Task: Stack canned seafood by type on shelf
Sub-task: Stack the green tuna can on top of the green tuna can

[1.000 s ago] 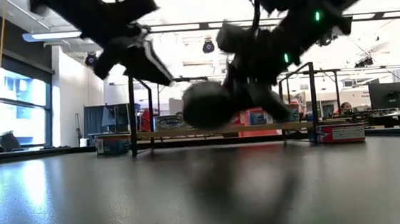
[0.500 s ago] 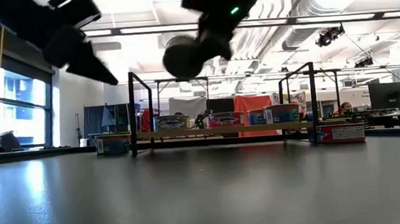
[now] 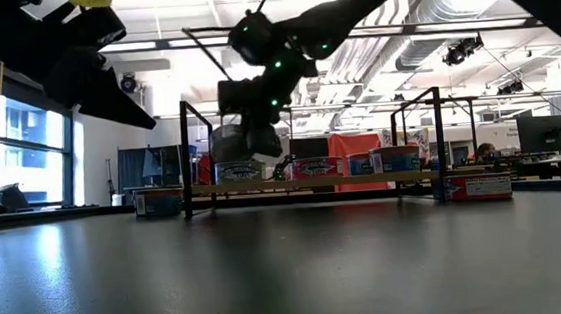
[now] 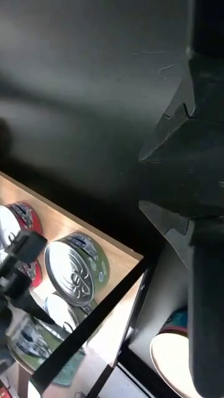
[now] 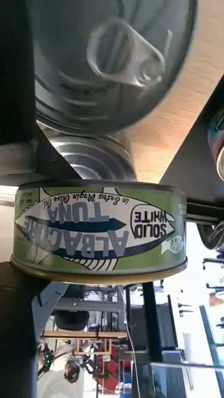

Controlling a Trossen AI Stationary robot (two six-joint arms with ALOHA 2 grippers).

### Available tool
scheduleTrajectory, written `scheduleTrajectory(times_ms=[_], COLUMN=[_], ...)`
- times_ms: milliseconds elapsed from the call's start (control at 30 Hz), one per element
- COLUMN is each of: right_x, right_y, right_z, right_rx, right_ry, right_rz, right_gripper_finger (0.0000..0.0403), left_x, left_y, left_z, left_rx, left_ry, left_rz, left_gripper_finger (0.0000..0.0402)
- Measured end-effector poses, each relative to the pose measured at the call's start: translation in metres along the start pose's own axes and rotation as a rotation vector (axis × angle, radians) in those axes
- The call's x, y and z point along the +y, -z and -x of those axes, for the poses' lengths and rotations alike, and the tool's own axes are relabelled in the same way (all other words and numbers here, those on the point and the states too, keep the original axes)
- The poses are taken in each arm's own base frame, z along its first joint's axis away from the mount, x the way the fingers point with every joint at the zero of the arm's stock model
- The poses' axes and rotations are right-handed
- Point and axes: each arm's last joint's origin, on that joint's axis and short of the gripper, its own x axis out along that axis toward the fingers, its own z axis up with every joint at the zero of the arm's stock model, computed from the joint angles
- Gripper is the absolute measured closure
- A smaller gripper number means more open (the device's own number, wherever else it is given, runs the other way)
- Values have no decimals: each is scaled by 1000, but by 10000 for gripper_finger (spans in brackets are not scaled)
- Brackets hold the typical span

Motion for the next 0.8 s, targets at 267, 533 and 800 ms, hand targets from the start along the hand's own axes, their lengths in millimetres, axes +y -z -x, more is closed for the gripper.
scheduleTrajectory(times_ms=[267,533,800], right_x=[-4,-12,-12], right_y=[-2,-2,0], right_z=[-4,2,3], right_rx=[79,156,196], right_ry=[-3,18,3], right_rz=[-7,17,41], right_gripper_finger=[256,215,212], left_x=[-4,-6,-6], left_y=[0,1,1], left_z=[3,5,5], left_rx=[-11,-14,-13], left_ry=[23,33,32], left_rz=[-10,-15,-15], left_gripper_finger=[305,305,305])
